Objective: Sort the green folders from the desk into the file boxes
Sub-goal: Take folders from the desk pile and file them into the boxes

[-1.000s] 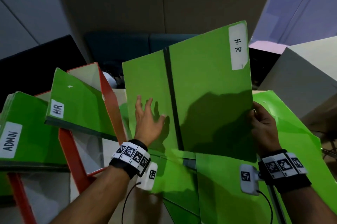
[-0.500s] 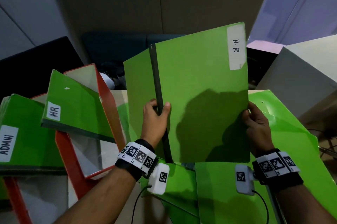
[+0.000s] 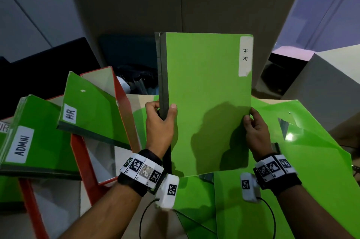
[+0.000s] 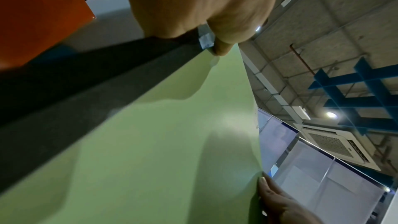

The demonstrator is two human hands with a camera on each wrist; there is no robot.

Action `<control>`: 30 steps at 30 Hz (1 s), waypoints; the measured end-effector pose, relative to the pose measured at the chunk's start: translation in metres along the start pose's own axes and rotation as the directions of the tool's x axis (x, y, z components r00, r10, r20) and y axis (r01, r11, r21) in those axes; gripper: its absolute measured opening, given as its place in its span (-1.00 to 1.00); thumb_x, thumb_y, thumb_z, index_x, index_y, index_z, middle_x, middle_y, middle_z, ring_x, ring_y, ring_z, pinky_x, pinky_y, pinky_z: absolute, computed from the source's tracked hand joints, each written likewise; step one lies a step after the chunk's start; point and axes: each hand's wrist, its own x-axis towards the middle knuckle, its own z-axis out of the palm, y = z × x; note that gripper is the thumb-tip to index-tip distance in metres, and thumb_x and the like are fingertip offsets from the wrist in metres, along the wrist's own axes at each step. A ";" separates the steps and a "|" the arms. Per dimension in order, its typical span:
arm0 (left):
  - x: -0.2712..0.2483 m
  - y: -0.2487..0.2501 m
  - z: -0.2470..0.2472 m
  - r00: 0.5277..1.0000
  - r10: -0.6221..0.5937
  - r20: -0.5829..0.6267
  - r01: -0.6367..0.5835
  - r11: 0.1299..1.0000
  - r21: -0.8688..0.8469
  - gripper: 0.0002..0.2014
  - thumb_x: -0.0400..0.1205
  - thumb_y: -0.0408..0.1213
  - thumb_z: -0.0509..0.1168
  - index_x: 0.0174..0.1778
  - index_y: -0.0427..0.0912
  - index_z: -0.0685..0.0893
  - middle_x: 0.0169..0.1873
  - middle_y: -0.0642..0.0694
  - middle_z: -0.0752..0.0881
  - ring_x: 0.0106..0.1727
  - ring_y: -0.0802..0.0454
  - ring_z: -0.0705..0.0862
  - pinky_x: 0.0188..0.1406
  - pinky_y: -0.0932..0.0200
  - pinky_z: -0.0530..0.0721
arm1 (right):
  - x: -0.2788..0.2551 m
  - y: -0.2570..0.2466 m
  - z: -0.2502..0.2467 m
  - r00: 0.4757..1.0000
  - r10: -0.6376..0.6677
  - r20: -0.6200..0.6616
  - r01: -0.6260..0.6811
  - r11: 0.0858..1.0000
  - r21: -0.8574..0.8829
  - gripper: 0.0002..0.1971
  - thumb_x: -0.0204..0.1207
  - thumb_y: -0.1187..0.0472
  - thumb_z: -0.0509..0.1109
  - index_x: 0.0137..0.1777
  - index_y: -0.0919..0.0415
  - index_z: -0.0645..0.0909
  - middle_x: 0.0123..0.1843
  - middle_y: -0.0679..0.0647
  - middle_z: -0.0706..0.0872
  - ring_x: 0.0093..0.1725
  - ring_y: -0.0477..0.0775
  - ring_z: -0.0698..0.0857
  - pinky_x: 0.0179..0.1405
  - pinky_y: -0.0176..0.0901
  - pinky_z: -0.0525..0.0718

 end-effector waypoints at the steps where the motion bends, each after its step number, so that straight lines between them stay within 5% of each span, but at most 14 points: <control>1: 0.000 0.003 -0.002 1.000 0.007 -0.006 -0.007 1.000 -0.013 -0.72 0.65 -0.12 0.35 0.11 -0.16 0.43 -0.23 0.05 0.55 -0.27 0.16 0.54 -0.37 0.48 0.52 | 0.001 -0.001 0.005 1.000 -0.014 -0.003 0.014 1.000 -0.010 -0.56 0.72 0.16 0.15 0.58 0.19 0.31 0.44 0.13 0.54 0.38 0.04 0.52 0.43 0.04 0.47; 3: -0.001 0.006 -0.008 0.999 0.028 -0.021 -0.029 0.998 -0.054 -0.71 0.66 -0.16 0.35 0.18 -0.13 0.43 -0.20 0.06 0.55 -0.26 0.25 0.55 -0.31 0.51 0.54 | 0.002 -0.005 0.014 0.999 -0.037 0.014 0.037 0.999 -0.017 -0.59 0.72 0.20 0.14 0.56 0.18 0.34 0.36 0.12 0.57 0.33 0.02 0.53 0.37 -0.04 0.48; 7: -0.001 0.006 -0.020 0.995 0.084 -0.055 -0.087 0.994 -0.064 -0.77 0.66 -0.17 0.34 0.17 -0.07 0.48 -0.29 0.09 0.47 -0.34 0.32 0.47 -0.31 0.43 0.53 | 0.010 -0.005 0.030 0.992 -0.092 0.090 0.101 0.991 -0.093 -0.69 0.72 0.18 0.16 0.42 0.07 0.51 0.27 0.07 0.69 0.25 0.06 0.63 0.32 0.12 0.57; 12: 0.005 0.003 -0.039 0.987 0.124 -0.104 -0.135 0.984 -0.114 -0.94 0.72 -0.21 0.25 0.01 0.06 0.51 -0.25 0.03 0.48 -0.31 0.31 0.46 -0.30 0.42 0.50 | 0.020 -0.008 0.053 0.977 -0.168 0.133 0.192 0.962 -0.195 -0.59 0.70 0.21 0.18 0.54 0.18 0.41 0.41 0.10 0.58 0.38 0.09 0.53 0.43 0.09 0.48; 14: 0.006 0.001 -0.050 0.984 0.136 -0.111 -0.152 0.976 -0.153 -0.89 0.73 -0.23 0.23 0.02 0.13 0.50 -0.19 0.02 0.48 -0.20 0.25 0.49 -0.16 0.37 0.52 | 0.021 -0.015 0.064 0.963 -0.192 0.189 0.229 0.952 -0.201 -0.59 0.71 0.22 0.17 0.55 0.19 0.38 0.42 0.04 0.55 0.38 0.07 0.52 0.42 -0.10 0.47; 17: 0.004 0.003 -0.066 0.982 0.146 -0.123 -0.169 0.965 -0.202 -0.90 0.73 -0.29 0.20 0.04 0.05 0.50 -0.27 0.14 0.44 -0.23 0.27 0.46 -0.17 0.40 0.49 | 0.021 -0.024 0.083 0.939 -0.164 0.302 0.210 0.970 -0.125 -0.60 0.72 0.27 0.12 0.55 0.12 0.33 0.22 -0.05 0.64 0.12 -0.13 0.61 0.05 -0.55 0.52; 20: 0.005 0.005 -0.088 0.986 0.142 -0.088 -0.158 0.963 -0.220 -0.87 0.71 -0.35 0.24 -0.08 -0.01 0.51 -0.40 0.21 0.47 -0.34 0.29 0.43 -0.30 0.41 0.44 | 0.024 -0.022 0.102 0.948 -0.179 0.263 0.224 0.963 -0.151 -0.56 0.71 0.26 0.17 0.56 0.09 0.30 -0.19 -0.07 0.57 -0.22 -0.15 0.54 -0.13 -0.24 0.52; 23: 0.013 0.013 -0.122 0.997 0.066 0.028 -0.058 0.973 -0.222 -0.82 0.62 -0.12 0.35 -0.22 -0.01 0.50 -0.37 0.16 0.49 -0.29 0.20 0.48 -0.22 0.25 0.51 | 0.026 -0.025 0.119 0.936 -0.277 0.218 0.315 0.935 -0.163 -0.54 0.69 0.28 0.21 0.57 0.05 0.33 -0.27 -0.02 0.49 -0.32 -0.13 0.47 -0.21 -0.22 0.52; 26: 0.026 0.025 -0.155 0.997 -0.019 -0.074 0.002 0.977 -0.215 -0.64 0.48 0.07 0.43 -0.30 -0.02 0.39 -0.30 -0.04 0.42 -0.22 0.06 0.52 -0.13 0.09 0.58 | 0.021 -0.039 0.138 0.898 -0.379 0.222 0.413 0.901 -0.133 -0.57 0.65 0.35 0.24 0.50 0.07 0.44 -0.27 -0.21 0.48 -0.32 -0.34 0.49 -0.19 -0.55 0.46; 30: 0.036 0.048 -0.192 0.970 0.041 -0.239 -0.096 0.970 -0.224 -0.79 0.61 -0.15 0.38 -0.27 0.00 0.47 -0.28 0.10 0.55 -0.16 0.19 0.61 -0.04 0.23 0.59 | 0.007 -0.051 0.173 0.864 -0.420 0.279 0.455 0.887 -0.074 -0.55 0.66 0.28 0.27 0.52 -0.01 0.41 -0.15 -0.14 0.51 -0.19 -0.27 0.50 -0.06 -0.35 0.49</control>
